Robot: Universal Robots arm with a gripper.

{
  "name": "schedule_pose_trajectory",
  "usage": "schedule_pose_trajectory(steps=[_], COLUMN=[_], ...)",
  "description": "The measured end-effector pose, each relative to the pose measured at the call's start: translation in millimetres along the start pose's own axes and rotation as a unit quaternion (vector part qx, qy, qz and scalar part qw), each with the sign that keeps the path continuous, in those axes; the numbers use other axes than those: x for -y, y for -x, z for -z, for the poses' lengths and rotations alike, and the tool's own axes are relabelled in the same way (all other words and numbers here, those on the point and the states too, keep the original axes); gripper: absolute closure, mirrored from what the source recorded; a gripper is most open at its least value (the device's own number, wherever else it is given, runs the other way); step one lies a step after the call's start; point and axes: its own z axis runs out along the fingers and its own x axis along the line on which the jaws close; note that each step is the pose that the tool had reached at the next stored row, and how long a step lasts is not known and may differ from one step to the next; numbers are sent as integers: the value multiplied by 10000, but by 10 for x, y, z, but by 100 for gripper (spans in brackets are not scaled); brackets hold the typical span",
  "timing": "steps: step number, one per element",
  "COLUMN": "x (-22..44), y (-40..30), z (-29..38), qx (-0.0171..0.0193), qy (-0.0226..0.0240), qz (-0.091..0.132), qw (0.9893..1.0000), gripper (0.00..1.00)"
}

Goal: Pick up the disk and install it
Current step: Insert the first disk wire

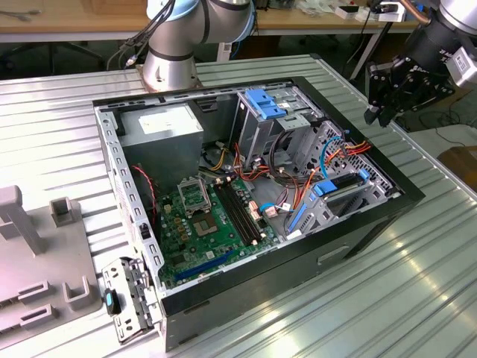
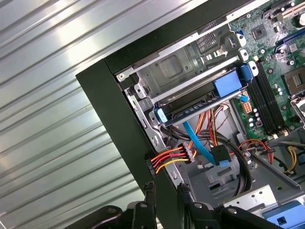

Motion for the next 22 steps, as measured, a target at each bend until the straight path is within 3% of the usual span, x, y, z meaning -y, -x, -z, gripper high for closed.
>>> schedule_pose_trajectory(steps=[5, 22], x=[0, -2], y=[0, 0], z=[0, -7], qx=[28, 42], qy=[0, -1], qz=[151, 225], qw=[9999, 9997], gripper=[68, 68])
